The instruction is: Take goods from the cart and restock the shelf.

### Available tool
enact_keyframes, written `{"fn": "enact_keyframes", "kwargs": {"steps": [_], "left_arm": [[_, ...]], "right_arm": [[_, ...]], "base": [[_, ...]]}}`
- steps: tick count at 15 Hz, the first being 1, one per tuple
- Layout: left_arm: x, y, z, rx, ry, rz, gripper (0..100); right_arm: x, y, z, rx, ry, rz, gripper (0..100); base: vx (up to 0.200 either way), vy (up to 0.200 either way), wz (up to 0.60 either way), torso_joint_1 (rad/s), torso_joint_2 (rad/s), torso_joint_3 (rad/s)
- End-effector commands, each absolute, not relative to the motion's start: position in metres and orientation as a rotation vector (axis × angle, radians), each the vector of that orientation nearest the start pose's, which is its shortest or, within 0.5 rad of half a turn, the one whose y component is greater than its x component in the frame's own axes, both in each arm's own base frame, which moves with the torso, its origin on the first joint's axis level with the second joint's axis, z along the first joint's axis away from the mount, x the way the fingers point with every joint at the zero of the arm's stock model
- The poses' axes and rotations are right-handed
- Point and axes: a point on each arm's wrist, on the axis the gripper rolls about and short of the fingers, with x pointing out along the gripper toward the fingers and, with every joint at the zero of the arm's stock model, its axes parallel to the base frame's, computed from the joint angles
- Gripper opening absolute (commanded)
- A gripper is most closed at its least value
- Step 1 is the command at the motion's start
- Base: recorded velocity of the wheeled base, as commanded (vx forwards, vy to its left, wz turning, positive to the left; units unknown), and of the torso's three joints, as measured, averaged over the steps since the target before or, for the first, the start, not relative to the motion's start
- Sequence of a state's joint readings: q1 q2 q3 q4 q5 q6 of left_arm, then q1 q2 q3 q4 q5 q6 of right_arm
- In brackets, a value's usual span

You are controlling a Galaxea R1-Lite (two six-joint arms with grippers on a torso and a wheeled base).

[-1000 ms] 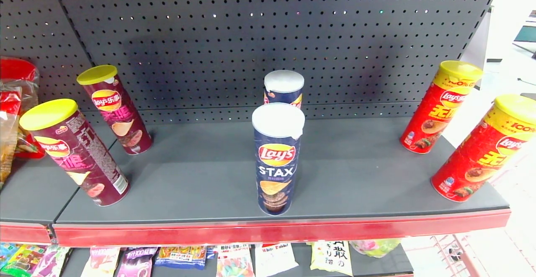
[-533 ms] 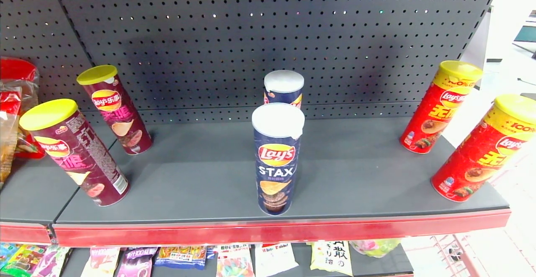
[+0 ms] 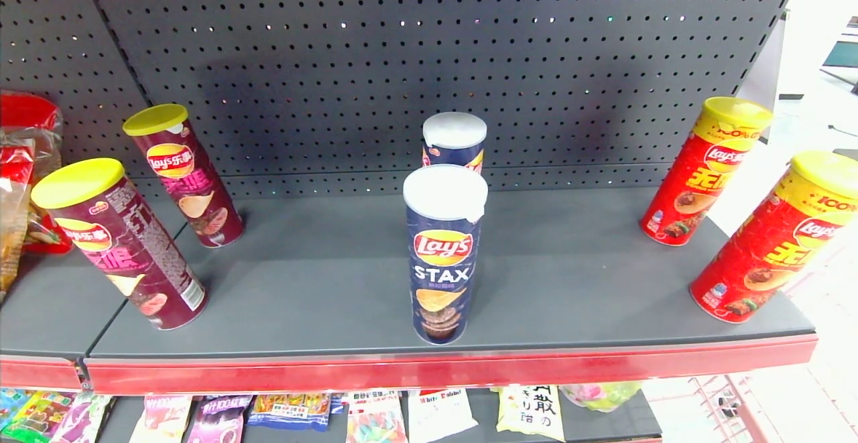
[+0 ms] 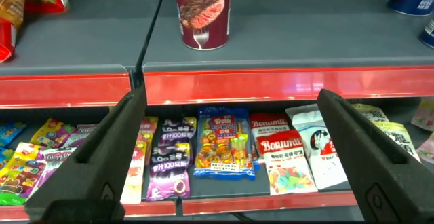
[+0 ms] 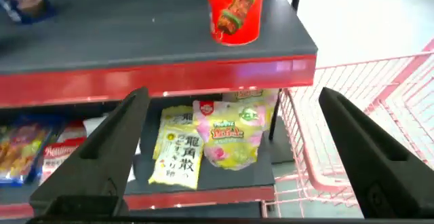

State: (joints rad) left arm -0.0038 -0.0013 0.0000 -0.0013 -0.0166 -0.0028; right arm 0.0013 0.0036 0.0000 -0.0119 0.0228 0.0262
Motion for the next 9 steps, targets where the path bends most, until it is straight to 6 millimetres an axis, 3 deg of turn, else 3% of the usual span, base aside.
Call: {"fn": "enact_keyframes", "kwargs": {"steps": [1, 9], "left_arm": [[-0.0228, -0.0003, 0.0756, -0.003, -0.002, -0.021, 100], [-0.0228, -0.0003, 0.0756, -0.003, -0.002, -0.02, 100]], "right_arm": [[-0.0218, 0.0015, 0.0758, -0.006, 0.014, 0.074, 100], [-0.0227, 0.0016, 0.0755, 0.008, 0.002, 0.072, 100]], "base": [[0.0, 0.0, 0.0, 0.0, 0.0, 0.0], [0.0, 0.0, 0.0, 0.0, 0.0, 0.0]]}}
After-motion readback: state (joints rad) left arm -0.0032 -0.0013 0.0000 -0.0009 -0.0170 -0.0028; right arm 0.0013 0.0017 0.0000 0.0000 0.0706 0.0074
